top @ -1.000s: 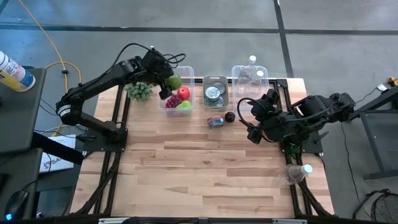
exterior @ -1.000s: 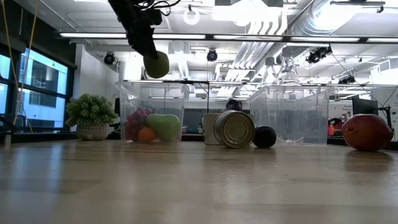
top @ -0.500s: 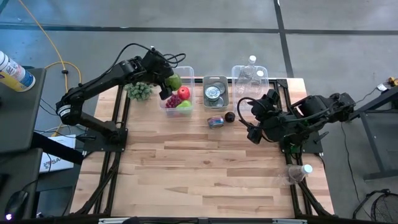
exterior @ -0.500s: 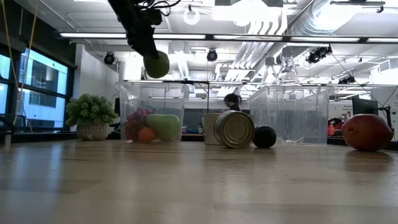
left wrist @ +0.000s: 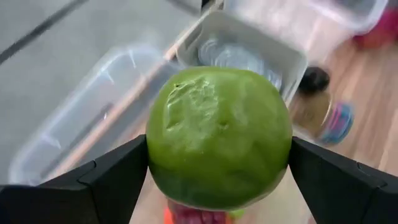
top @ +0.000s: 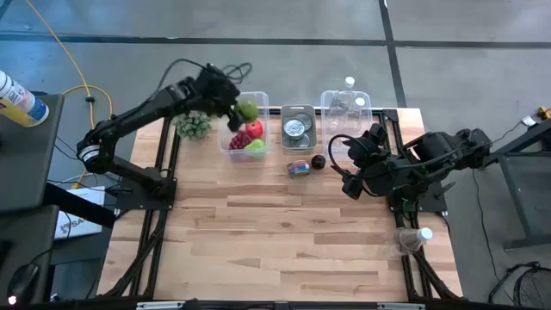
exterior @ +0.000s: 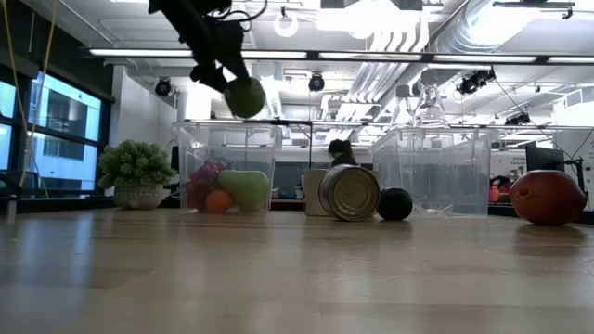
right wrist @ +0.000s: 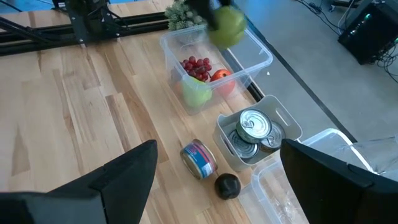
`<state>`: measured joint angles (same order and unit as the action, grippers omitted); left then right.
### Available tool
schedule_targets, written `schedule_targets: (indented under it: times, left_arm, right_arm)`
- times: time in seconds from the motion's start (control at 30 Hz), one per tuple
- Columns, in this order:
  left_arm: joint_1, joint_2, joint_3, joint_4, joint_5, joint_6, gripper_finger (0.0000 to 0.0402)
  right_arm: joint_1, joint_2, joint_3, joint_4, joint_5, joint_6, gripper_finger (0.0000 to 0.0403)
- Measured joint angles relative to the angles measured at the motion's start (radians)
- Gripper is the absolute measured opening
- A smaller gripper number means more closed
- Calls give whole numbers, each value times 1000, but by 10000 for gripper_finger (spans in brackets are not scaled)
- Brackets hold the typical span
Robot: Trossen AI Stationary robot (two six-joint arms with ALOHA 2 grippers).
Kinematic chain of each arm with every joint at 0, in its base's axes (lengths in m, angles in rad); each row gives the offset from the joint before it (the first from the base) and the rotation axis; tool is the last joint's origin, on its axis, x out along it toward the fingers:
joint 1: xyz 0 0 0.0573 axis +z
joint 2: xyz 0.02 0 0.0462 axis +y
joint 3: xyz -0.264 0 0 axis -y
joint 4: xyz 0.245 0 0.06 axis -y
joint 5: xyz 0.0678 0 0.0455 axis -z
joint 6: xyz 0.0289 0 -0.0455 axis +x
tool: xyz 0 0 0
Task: Pick & Place Food Item
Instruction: Put the green apple into the left transparent bin
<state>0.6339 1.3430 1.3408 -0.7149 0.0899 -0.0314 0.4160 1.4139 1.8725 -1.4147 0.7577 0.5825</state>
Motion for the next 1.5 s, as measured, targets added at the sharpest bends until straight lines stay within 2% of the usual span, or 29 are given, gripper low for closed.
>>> schedule_targets:
  times: [0.03,0.07,0.17,0.33,0.73,1.0,1.17,1.27,1.33,1.5]
  left_arm:
    - [0,0,2,4,25,31,356]
    - [0,3,2,-10,8,74,356]
    - [-7,11,-1,-72,-123,25,356]
    - [-4,-9,1,-70,-46,10,356]
    - [-18,-5,0,-104,-55,23,356]
    - [-28,-4,0,-104,19,-10,356]
    - [-49,-5,0,-107,62,5,356]
    - [-50,-11,0,-114,63,8,356]
    - [-50,-20,0,-126,63,10,356]
    - [-50,-59,0,-152,74,43,356]
  right_arm:
    - [0,0,0,0,-1,0,329]
    - [0,0,0,0,-1,0,329]
    - [-6,0,0,0,-1,-1,329]
    - [-35,0,0,0,-8,-4,329]
    - [-83,8,-2,21,5,-19,329]
    - [-200,84,-1,272,-9,-245,329]
    - [-287,150,-1,468,-114,-351,329]
    - [-328,187,0,583,-248,-395,329]
    - [-355,192,0,597,-325,-403,329]
    - [-409,213,0,613,-349,-404,329]
